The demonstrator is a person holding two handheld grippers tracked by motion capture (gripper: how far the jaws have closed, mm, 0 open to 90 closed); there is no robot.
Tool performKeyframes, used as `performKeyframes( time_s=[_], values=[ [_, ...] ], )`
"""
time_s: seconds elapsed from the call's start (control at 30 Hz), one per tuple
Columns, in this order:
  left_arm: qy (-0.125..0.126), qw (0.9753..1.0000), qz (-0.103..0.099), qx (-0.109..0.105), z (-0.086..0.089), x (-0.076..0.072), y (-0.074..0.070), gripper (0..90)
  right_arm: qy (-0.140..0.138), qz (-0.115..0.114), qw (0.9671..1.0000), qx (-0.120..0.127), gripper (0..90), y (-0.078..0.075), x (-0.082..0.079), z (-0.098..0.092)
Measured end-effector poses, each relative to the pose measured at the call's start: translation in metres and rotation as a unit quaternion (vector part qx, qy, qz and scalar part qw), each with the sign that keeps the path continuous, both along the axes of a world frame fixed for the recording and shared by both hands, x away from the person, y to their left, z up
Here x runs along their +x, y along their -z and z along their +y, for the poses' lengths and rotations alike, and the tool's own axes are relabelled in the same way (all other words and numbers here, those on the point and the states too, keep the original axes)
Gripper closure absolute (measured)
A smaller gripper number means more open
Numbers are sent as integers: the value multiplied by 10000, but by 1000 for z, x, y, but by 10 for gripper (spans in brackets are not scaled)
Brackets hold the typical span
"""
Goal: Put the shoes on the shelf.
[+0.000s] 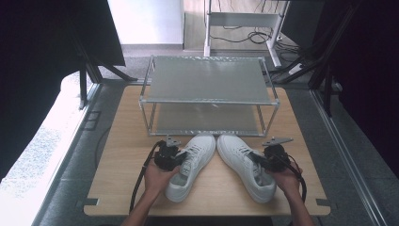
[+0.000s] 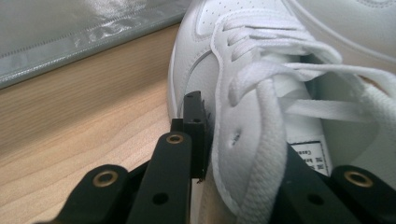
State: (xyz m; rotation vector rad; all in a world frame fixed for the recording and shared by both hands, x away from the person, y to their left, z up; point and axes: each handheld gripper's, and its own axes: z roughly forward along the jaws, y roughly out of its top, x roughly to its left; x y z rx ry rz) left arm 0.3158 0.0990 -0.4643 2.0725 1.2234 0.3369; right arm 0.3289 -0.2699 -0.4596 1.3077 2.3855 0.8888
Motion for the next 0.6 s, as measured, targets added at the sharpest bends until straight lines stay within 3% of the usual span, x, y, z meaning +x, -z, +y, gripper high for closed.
performKeyframes(
  time_s=[0.03,0.33,0.43,0.6],
  values=[
    [30,10000,3,-20,1,0,0,828,-11,-11,9999,112,853,0,0,-3],
    [102,9994,-15,-316,9,-2,-5,830,-70,-99,9996,262,851,-4,-4,-5],
    [101,9982,-41,-595,17,-3,-12,831,-82,-175,9991,368,850,-8,-7,-9],
    [-3,9967,-156,-799,26,-6,-19,831,-152,-293,9977,590,850,-13,-12,-13]
  ],
)
